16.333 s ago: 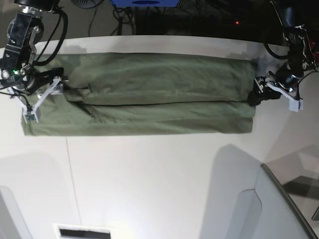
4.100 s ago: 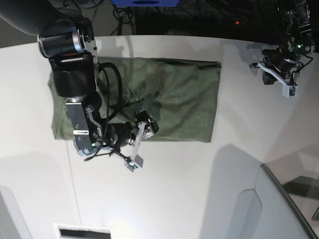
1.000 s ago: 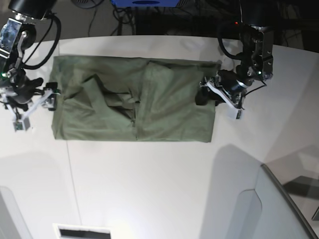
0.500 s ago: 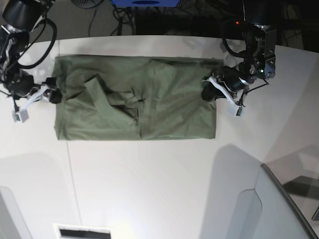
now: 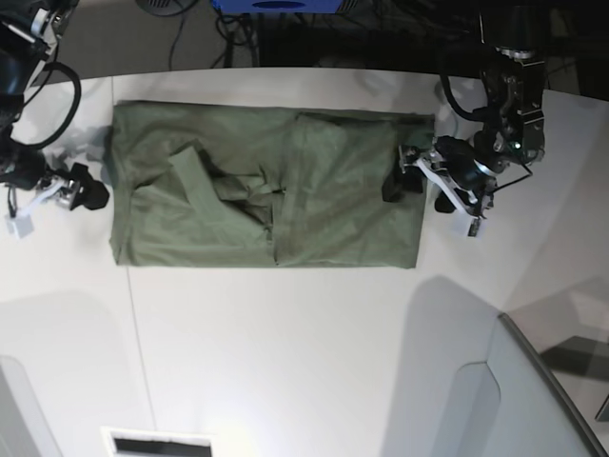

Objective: Layout the t-shirt on the table in an organized manner, then fold the t-shirt properly
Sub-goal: 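Move both grippers to opposite ends of the folded shirt, then grasp the shirt end with the right gripper and drag it toward the left gripper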

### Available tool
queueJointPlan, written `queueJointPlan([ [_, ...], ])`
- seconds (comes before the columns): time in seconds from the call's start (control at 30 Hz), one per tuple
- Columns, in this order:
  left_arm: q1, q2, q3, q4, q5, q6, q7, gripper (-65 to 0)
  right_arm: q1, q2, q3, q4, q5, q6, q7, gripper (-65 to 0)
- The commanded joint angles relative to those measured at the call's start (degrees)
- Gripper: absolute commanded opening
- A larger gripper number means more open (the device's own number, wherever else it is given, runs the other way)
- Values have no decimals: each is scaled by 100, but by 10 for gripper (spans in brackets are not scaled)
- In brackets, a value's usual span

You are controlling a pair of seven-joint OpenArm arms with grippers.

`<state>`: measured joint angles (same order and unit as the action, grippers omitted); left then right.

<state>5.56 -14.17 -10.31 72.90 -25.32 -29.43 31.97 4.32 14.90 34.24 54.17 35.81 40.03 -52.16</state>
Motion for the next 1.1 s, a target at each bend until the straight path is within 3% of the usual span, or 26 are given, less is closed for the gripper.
queueJointPlan([
  [0.0, -68, -143, -38, 116, -66, -24, -98, -25, 100, 45, -9, -33, -43, -3, -63, -45],
  [0.13, 11, -231, -521, 116, -66, -24, -98, -25, 100, 9, -316, -121, -25, -3, -54, -45],
  [0.4, 275, -460, -1418, 107, -57, -24, -106, -25, 74, -369, -870, -112, -34, -3, -72, -47],
  [0.83, 406, -556, -1453, 63, -57, -24, -124, -25, -401, -386, -1459, 214, 1, -3, -212, -47],
  [1.07, 398, -547, -1444, 63, -57, -24, -124, -25, -322, -501, -1459, 196, 1, -3, -204, -47],
])
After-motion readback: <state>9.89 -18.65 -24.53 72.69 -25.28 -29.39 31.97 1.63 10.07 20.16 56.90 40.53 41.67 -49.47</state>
